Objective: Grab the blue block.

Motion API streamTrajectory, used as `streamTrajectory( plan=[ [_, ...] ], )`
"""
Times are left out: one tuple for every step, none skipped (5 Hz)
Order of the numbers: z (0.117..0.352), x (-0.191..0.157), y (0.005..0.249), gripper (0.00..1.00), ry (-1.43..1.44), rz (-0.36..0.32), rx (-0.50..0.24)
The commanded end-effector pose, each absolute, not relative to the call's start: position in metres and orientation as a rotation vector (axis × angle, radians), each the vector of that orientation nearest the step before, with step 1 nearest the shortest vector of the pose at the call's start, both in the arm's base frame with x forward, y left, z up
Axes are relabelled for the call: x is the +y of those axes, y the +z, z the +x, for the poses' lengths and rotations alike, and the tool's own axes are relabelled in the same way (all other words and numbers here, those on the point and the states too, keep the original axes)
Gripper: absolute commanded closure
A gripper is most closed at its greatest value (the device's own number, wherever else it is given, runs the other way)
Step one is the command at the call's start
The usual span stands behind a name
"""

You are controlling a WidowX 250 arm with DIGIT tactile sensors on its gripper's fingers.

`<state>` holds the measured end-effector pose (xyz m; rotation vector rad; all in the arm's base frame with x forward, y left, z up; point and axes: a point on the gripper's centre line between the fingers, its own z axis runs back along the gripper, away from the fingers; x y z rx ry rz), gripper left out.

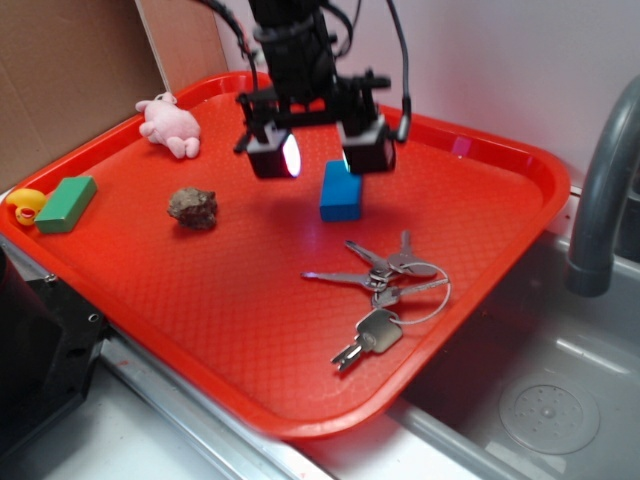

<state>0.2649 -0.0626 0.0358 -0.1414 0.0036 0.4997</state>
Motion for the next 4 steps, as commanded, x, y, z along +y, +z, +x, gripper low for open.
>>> streamTrajectory(
  plan=[
    [0.2835,-0.0611,0.0293,0.00,0.523,-0.157,-0.005],
    [0.2844,-0.0616,0.0278,0.00,0.487,-0.149,0.013],
    [0.2824,-0.0593,0.0276,1.00,0.509,-0.173,0.016],
    [0.2820,-0.0581,0.0272,1.00,0.500,-0.186,0.025]
  ],
)
